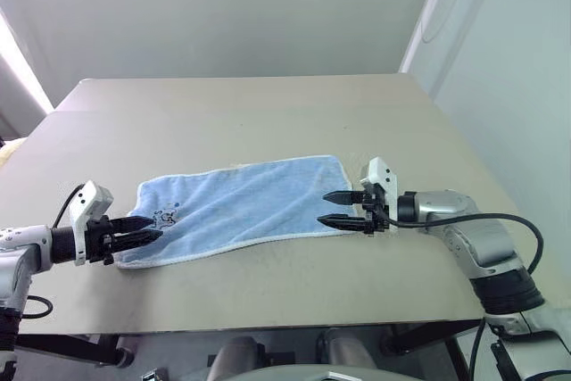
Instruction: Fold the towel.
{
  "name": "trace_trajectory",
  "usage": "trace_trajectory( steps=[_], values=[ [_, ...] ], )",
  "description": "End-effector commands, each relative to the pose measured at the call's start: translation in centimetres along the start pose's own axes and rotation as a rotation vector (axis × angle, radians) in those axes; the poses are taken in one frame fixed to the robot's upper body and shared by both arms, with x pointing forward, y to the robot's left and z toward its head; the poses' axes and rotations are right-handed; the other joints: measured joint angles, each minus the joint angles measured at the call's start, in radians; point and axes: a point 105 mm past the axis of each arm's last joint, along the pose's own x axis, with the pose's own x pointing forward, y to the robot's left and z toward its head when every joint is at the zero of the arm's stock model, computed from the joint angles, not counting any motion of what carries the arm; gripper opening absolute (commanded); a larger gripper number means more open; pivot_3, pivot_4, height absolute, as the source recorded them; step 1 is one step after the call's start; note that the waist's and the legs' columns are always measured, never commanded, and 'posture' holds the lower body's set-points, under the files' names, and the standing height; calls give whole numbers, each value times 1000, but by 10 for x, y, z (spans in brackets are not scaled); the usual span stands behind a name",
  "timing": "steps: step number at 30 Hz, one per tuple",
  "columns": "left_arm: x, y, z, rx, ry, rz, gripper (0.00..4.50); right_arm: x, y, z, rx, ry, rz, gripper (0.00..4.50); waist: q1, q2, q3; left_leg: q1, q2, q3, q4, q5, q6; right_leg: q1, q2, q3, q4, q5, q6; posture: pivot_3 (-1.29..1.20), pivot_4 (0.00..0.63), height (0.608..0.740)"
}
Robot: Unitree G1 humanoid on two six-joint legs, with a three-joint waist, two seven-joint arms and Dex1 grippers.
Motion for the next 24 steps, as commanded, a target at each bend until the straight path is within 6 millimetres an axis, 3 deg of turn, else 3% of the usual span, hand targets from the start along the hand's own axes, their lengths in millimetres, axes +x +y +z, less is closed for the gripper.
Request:
trace_trajectory(
  steps=[1, 11, 16, 24],
  values=[
    [-5, 1, 17, 38, -37, 14, 2313, 2, -6, 15, -64, -24, -2, 2794, 0, 0, 0, 0, 0, 0, 0, 0, 0, 0, 0, 0, 0, 0, 0, 0, 0, 726],
    [6, 5, 21, 75, -33, -6, 2313, 5, -11, 17, -57, -55, -27, 2794, -1, 0, 0, -1, 0, 0, 0, 0, 0, -1, 0, 0, 0, 0, -1, 0, 0, 726],
    [-7, -4, -4, 173, 158, -29, 2313, 1, -10, 14, -46, -57, -42, 2794, -6, 0, 0, -1, 0, 1, -2, 0, -1, -3, -1, 1, 0, 0, -1, 0, 0, 726],
    [-18, -11, -7, 235, 225, -48, 2313, 3, -9, 5, -41, -31, -52, 2794, 1, 1, 0, -1, 0, 2, -2, -1, -3, -5, -3, -2, -1, 1, -2, 0, 0, 726]
  ],
)
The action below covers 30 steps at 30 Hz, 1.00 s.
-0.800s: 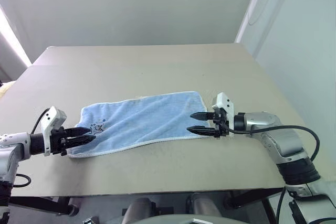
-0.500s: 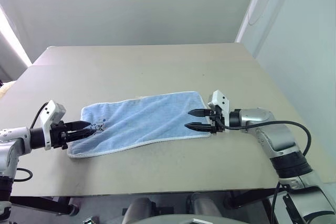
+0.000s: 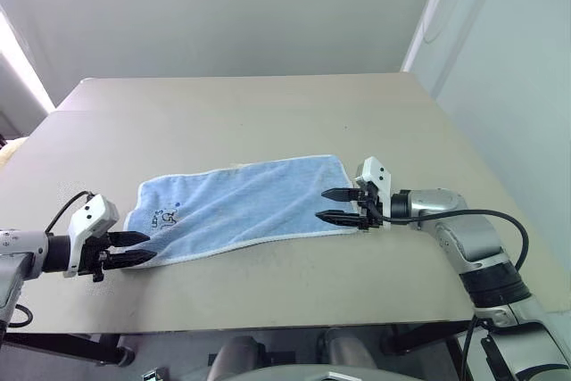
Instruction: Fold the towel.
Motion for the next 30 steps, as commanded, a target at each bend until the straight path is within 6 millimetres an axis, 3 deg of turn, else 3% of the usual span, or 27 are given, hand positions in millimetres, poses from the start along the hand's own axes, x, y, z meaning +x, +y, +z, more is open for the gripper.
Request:
trace_trajectory(
  steps=[1, 7, 11, 19, 23, 27, 30],
  values=[
    [-6, -3, 1, 74, 42, -10, 2313, -2, -2, 8, -49, -10, -20, 2794, -1, 0, 0, 0, 0, 1, 0, 0, 0, 0, 0, 0, 0, 0, 0, 0, 0, 726],
    [3, -5, -22, 78, 95, -23, 2313, -1, -6, 8, -54, -4, -46, 2794, -2, 1, 0, -3, 0, 2, 0, 0, 0, -1, 0, 0, 0, 0, 0, 0, 0, 726],
    [14, 4, -41, 123, 157, 9, 2313, -4, -9, 6, -54, 7, -68, 2794, 4, 3, -1, 0, 0, 2, 0, 0, 0, 0, -1, -1, 0, 0, 0, 0, 0, 726],
    [31, 7, -48, 74, 161, -34, 2313, -9, -15, 5, -42, 27, -104, 2794, 23, 19, -7, 4, 2, 3, 0, 0, 0, 5, -2, -6, 1, -1, 2, 0, 0, 726],
    [30, -2, -45, 27, 155, -124, 1494, -12, -19, 3, -28, 46, -133, 2794, 23, 20, -7, 5, 7, 3, 1, 0, 0, 5, -1, -14, 1, -1, 2, 0, 0, 726],
    [29, -3, -29, -5, 122, -145, 166, -15, -22, 2, -12, 57, -153, 2794, 19, 20, -7, 2, 7, 4, 2, 2, 3, 7, -3, -20, 0, -1, 1, 0, 0, 726],
    [27, -1, -24, -22, 108, -147, 36, -16, -25, 2, 1, 65, -171, 2794, 19, 19, -7, 0, 7, 4, 2, 2, 3, 6, -4, -21, -1, 1, -1, 0, 0, 726]
  ],
)
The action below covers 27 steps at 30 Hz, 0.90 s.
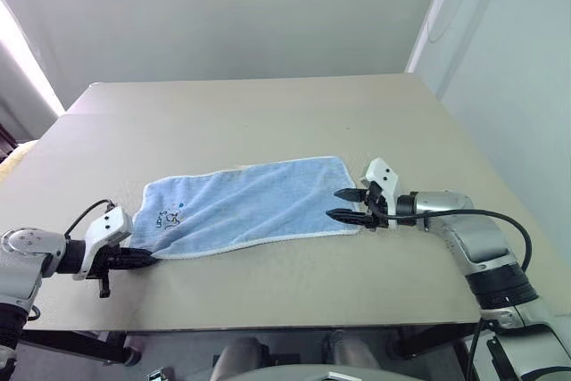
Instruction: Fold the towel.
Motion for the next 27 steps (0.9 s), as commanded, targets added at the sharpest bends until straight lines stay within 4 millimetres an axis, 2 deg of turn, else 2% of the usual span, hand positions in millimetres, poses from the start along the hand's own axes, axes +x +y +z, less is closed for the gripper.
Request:
trace_trajectory(
  steps=[1, 4, 6, 9, 12, 15, 19, 27],
  values=[
    [2, -6, 3, -24, -5, -52, 36, -6, -7, 17, -30, -28, -32, 2794, 0, -1, 1, 0, 0, 0, 0, 0, 0, 0, 0, 0, 0, 0, 0, 0, 0, 726],
    [-5, -3, 9, -10, -10, -29, 36, -2, -7, 8, -14, 27, -29, 2794, 1, -3, 1, 0, 0, 0, 0, 0, 0, 0, 0, 0, 0, 0, 0, 0, 0, 726],
    [-8, 6, 9, 2, -5, 38, 36, 2, -10, -2, 8, 84, -40, 2794, 0, -4, 2, 0, 0, 0, 0, 0, 0, 0, 0, 0, 0, 0, 0, 0, 0, 726],
    [-8, 9, 8, 0, 0, 56, 36, 5, -15, -8, 37, 107, -46, 2794, 2, -4, 2, 1, 1, -1, 0, 0, 0, 0, 0, -1, 1, 0, 0, 0, 0, 726],
    [-7, 9, 9, 8, 5, 59, 36, 0, -18, -17, 37, 148, -41, 2794, 2, -4, 2, 0, 1, -1, 0, 0, 0, -1, 0, -1, 1, 0, 0, 0, 0, 726],
    [-7, 10, 9, 11, 0, 66, 36, -9, -12, -19, 33, 153, 5, 2794, 2, -4, 2, 0, 1, -1, 0, 0, 0, -1, 0, -1, 1, 0, -1, 0, 0, 726],
    [-7, 11, 10, 18, 0, 75, 36, -17, -7, -39, -64, 285, 25, 2794, 2, -5, 2, 0, 1, -1, 0, 0, 0, -1, 0, -1, 0, -1, 0, 0, 0, 726],
    [-2, 11, 9, 9, -13, 83, 36, -21, -6, -46, -70, 315, 56, 2794, 3, -6, 2, 1, 1, -1, 0, 0, 0, -1, 0, -1, 1, -2, 3, 0, 0, 726]
  ],
)
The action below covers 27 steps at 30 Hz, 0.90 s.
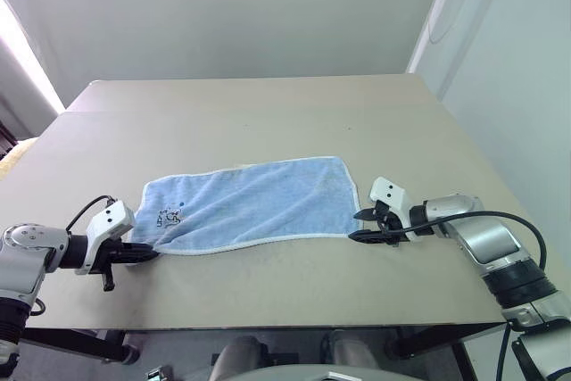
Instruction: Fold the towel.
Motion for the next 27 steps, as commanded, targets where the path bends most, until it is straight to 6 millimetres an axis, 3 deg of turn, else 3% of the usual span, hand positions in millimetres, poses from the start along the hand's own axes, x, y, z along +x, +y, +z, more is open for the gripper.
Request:
trace_trajectory(
  steps=[1, 8, 16, 19, 25, 27],
  values=[
    [-2, 4, 3, 18, -6, 28, 36, 1, 3, -3, -21, 13, 14, 2794, 1, 0, 0, 0, 0, 0, 0, 0, 0, 0, 0, 0, 0, 0, 0, 0, 0, 726],
    [-2, 4, 0, 14, -3, 31, 36, 4, 16, -13, -21, 57, 79, 2794, 1, -1, -1, 1, 0, 0, 0, 0, 0, 0, 0, 0, 0, 0, 0, 0, 0, 726],
    [0, 5, 2, 20, -11, 36, 36, 8, 5, -16, -49, 83, 10, 2794, 1, -4, -3, 1, 0, 0, 0, -1, -3, -2, -5, -4, 0, 0, 0, 0, 0, 726],
    [1, 5, 3, 22, -12, 33, 0, 9, -4, -19, -73, 104, -49, 2213, 1, -6, -4, 2, 0, 0, 0, -2, -3, -1, -8, -11, 0, 1, -1, 0, 0, 726],
    [0, 10, 10, 16, -50, 59, 0, 6, -14, 0, -79, 27, -99, 256, -1, -5, -3, 3, 4, 0, 0, -2, -4, 4, -16, -28, -4, 1, -1, 0, 0, 726],
    [-3, 14, 17, 5, -85, 77, 0, 2, -12, 7, -91, -11, -85, 29, 0, -4, -2, 2, 5, 1, 0, -2, -4, 4, -19, -32, -6, 1, -1, 0, 0, 726]
  ],
)
